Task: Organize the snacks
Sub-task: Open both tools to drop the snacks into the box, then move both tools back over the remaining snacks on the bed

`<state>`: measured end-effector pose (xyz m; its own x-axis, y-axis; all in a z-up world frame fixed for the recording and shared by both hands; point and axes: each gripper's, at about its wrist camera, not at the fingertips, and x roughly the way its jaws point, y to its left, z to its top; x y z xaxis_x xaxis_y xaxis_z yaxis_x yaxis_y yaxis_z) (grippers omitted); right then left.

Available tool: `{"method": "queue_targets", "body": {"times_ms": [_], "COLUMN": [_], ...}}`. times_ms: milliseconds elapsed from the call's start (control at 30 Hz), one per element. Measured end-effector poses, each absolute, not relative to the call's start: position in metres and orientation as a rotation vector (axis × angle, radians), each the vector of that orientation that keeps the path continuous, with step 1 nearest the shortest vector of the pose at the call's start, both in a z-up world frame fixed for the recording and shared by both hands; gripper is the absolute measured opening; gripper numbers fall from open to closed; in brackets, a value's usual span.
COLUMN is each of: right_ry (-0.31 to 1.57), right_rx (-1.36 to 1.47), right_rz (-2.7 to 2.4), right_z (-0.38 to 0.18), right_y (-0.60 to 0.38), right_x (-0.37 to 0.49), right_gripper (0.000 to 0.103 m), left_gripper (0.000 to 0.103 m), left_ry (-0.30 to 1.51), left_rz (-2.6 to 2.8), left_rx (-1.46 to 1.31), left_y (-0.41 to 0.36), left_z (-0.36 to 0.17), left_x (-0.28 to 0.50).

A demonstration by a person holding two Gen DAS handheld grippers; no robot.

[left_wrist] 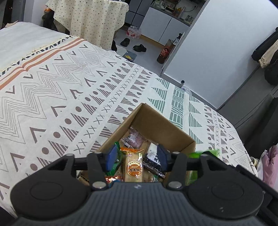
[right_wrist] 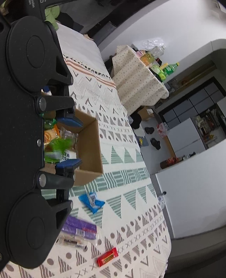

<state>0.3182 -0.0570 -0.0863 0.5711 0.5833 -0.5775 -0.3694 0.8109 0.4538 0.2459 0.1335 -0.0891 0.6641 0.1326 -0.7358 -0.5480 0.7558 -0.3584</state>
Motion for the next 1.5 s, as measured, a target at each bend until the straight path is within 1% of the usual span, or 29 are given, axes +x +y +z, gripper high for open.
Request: {"method": "queue_targets", "body": {"times_ms": [167, 233, 300, 333, 533, 600, 833, 900, 1000, 1067, 1133, 1267, 1500], "right_ry": [0.786, 0.788, 0.782, 0.780, 0.772, 0.764, 0.747, 0.738, 0.724, 0.715, 0.714, 0.710, 0.718], "right_rx": [0.304, 0.301, 0.299, 0.299, 0.316, 0.319, 0.327, 0.329, 0.330, 0.326, 0.323, 0.337, 0.340], "right_rz": [0.525, 0.504, 0.485, 0.477, 0.420, 0.406, 0.374, 0.370, 0.363, 0.363, 0.355, 0.350, 0.342], "right_z": [-0.087, -0.088, -0.088, -0.088, -0.088, -0.087, -0.085, -0.085, -0.086, -0.088, -0.093, -0.102, -0.125], "right_y": [-0.078, -0.088, -0.099, -0.104, -0.144, -0.156, -0.193, -0.204, -0.220, -0.230, -0.239, -0.257, -0.286], "right_x": [0.317, 0.315, 0.312, 0.311, 0.306, 0.305, 0.302, 0.301, 0.300, 0.300, 0.300, 0.300, 0.304], "right_gripper": [0.044, 0.048, 0.053, 0.053, 0.055, 0.059, 0.064, 0.069, 0.076, 0.081, 0.085, 0.103, 0.103], "left_gripper": [0.071, 0.079, 0.083, 0.086, 0.088, 0.088, 0.089, 0.089, 0.096, 0.098, 0.103, 0.103, 0.103], "left_ry": [0.749, 0.748, 0.748, 0.746, 0.744, 0.743, 0.731, 0.719, 0.702, 0.685, 0.682, 0.710, 0.727], "left_rz": [0.419, 0.412, 0.399, 0.389, 0.317, 0.301, 0.267, 0.259, 0.231, 0.209, 0.183, 0.130, 0.113], "left_rx": [-0.579, -0.559, -0.542, -0.535, -0.448, -0.432, -0.380, -0.360, -0.354, -0.329, -0.305, -0.281, -0.271], "left_y": [0.128, 0.122, 0.114, 0.110, 0.076, 0.067, 0.038, 0.030, 0.016, 0.004, -0.007, -0.024, -0.043], "left_z": [-0.088, -0.087, -0.087, -0.086, -0.082, -0.082, -0.075, -0.072, -0.070, -0.068, -0.068, -0.072, -0.080], "left_x": [0.247, 0.248, 0.249, 0.249, 0.252, 0.252, 0.255, 0.255, 0.255, 0.255, 0.255, 0.261, 0.270]}}
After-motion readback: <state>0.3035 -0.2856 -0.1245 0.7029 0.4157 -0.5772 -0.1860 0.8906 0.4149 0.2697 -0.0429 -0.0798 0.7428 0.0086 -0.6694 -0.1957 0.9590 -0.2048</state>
